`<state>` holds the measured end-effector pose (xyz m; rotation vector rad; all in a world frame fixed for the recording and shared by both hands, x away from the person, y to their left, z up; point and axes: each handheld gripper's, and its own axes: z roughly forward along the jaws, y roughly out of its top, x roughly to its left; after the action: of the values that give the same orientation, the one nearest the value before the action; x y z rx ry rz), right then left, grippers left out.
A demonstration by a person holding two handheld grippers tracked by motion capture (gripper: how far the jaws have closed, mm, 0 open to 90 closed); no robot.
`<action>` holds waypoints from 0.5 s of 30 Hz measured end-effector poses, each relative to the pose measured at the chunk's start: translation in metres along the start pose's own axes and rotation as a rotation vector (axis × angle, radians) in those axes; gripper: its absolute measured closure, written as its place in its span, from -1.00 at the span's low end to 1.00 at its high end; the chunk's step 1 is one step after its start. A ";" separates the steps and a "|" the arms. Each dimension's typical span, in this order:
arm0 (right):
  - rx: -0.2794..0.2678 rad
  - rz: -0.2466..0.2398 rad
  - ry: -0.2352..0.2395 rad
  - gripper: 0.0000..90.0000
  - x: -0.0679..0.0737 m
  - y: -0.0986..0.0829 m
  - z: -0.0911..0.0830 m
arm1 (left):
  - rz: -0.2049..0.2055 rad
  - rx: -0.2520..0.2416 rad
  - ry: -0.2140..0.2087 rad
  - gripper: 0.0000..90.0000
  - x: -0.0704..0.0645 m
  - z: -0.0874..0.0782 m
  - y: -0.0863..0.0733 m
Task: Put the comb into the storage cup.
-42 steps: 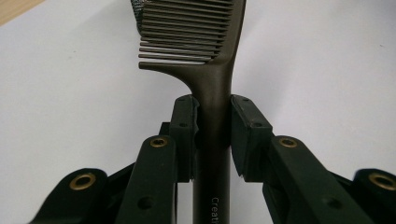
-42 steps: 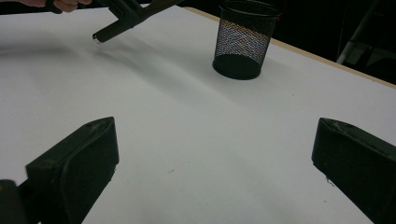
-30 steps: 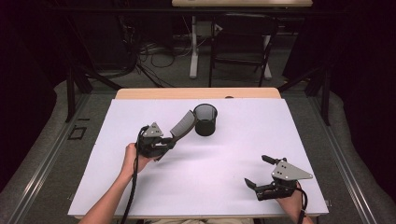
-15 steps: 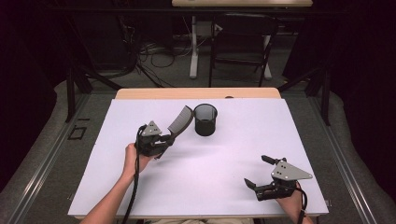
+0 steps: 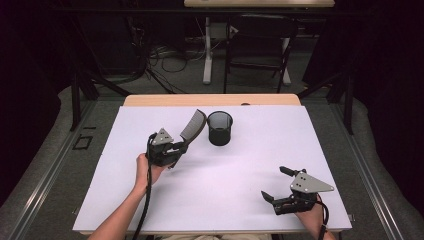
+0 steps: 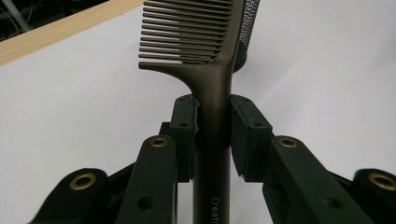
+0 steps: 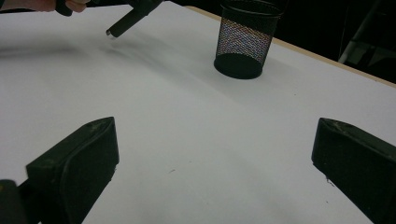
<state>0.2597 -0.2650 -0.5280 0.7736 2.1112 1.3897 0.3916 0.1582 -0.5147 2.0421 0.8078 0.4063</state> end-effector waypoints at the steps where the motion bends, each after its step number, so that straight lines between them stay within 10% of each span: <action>1: 0.001 0.000 -0.001 -0.99 0.000 0.000 0.000 | -0.004 -0.006 0.004 0.61 0.000 0.000 0.000; 15: 0.001 -0.001 0.000 -0.99 0.000 0.000 0.001 | -0.027 -0.043 0.019 0.61 0.002 0.003 0.001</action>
<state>0.2603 -0.2647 -0.5282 0.7732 2.1119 1.3882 0.3953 0.1577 -0.5152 1.9882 0.8307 0.4251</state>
